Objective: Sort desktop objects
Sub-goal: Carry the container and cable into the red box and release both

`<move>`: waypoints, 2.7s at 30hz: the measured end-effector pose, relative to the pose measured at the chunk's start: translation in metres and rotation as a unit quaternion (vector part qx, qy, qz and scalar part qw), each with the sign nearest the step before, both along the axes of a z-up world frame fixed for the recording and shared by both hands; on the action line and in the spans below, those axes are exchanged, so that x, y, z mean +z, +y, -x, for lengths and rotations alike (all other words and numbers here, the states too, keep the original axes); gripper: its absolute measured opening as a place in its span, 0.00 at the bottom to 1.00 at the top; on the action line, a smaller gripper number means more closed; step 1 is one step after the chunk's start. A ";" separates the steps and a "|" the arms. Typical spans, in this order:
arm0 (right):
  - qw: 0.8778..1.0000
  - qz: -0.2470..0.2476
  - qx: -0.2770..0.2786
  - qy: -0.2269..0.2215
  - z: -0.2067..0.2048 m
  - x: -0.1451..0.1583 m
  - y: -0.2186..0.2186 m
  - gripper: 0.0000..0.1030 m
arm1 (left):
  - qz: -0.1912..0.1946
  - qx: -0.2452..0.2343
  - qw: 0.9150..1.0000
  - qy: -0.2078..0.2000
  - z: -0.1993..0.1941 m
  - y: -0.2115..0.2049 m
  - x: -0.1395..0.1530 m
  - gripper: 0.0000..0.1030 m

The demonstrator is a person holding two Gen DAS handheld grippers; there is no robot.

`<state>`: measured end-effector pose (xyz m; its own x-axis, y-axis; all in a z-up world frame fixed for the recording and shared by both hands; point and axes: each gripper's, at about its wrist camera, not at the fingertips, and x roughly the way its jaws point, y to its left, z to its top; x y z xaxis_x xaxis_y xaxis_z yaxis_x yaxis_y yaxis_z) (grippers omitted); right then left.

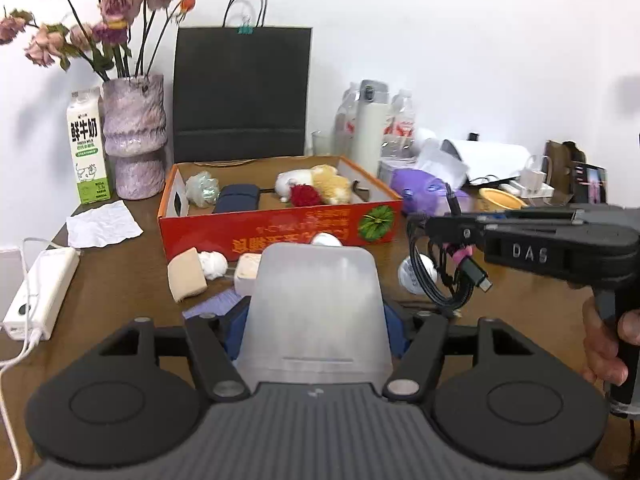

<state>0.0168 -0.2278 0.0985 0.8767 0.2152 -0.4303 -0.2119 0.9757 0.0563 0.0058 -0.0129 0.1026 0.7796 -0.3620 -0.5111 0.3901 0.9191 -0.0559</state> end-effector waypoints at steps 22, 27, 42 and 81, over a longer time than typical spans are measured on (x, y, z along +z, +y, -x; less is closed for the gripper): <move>0.994 0.081 0.066 0.039 0.137 -0.069 0.050 0.21 | -0.016 0.078 0.995 0.052 0.105 0.026 -0.073 0.64; 0.987 0.141 0.069 0.033 0.141 -0.091 0.068 0.27 | -0.037 0.073 0.995 0.052 0.105 0.021 -0.083 0.65; 0.995 0.013 0.032 0.090 0.111 -0.077 0.024 0.26 | 0.002 0.066 0.997 0.045 0.103 0.022 -0.072 0.64; 0.979 -0.135 -0.025 0.149 -0.287 0.005 -0.035 0.09 | 0.009 0.087 0.987 0.134 -0.299 -0.024 -0.016 0.65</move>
